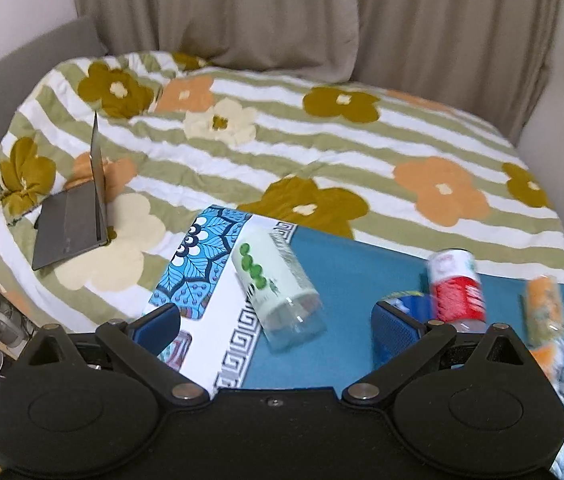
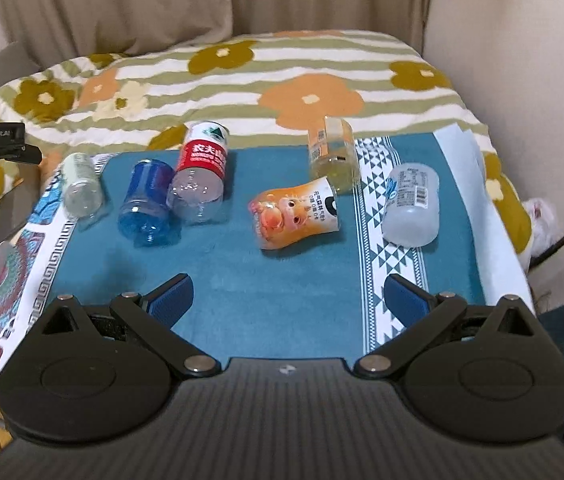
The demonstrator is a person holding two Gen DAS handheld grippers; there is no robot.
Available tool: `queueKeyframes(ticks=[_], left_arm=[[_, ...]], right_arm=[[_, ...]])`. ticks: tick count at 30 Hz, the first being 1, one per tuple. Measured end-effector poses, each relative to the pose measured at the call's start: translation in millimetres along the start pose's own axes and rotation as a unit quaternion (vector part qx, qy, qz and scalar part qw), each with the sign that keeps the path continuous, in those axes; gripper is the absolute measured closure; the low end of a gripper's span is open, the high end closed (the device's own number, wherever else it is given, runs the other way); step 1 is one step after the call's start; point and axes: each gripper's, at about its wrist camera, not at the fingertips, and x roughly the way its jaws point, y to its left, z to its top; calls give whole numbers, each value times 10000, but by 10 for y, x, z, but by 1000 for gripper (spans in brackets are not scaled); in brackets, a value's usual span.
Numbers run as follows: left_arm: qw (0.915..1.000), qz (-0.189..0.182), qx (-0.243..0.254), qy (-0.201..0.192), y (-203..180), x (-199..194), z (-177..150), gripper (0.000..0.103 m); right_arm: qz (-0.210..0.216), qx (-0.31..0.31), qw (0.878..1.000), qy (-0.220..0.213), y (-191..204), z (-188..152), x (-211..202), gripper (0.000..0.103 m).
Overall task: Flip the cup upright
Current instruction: 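Move the left tool to the lying green-dotted cup and close on it, then lift the cup with the left tool and carry it over the cloth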
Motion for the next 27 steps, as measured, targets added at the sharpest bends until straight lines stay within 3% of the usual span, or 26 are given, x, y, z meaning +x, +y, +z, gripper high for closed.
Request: queueKeyframes(ticks=[5, 13, 18, 22, 27], left_arm=[[9986, -176, -302, 400, 169, 572, 225, 0], [9915, -445, -479, 1128, 202, 1209, 321, 4], [9873, -563, -549, 1381, 183, 1397, 326, 11], [9847, -686, -557, 1501, 168, 1468, 317, 27], [9861, -730, -438, 1424, 164, 1451, 314, 28]], right_arm=[[-213, 242, 9992, 255, 103, 78, 266, 0], [-349, 508, 9964, 578, 290, 135, 570, 0], [-443, 620, 9946, 699, 333, 169, 662, 0], [-479, 683, 9935, 768, 360, 195, 722, 0], [-421, 701, 9935, 788, 375, 232, 761, 0]])
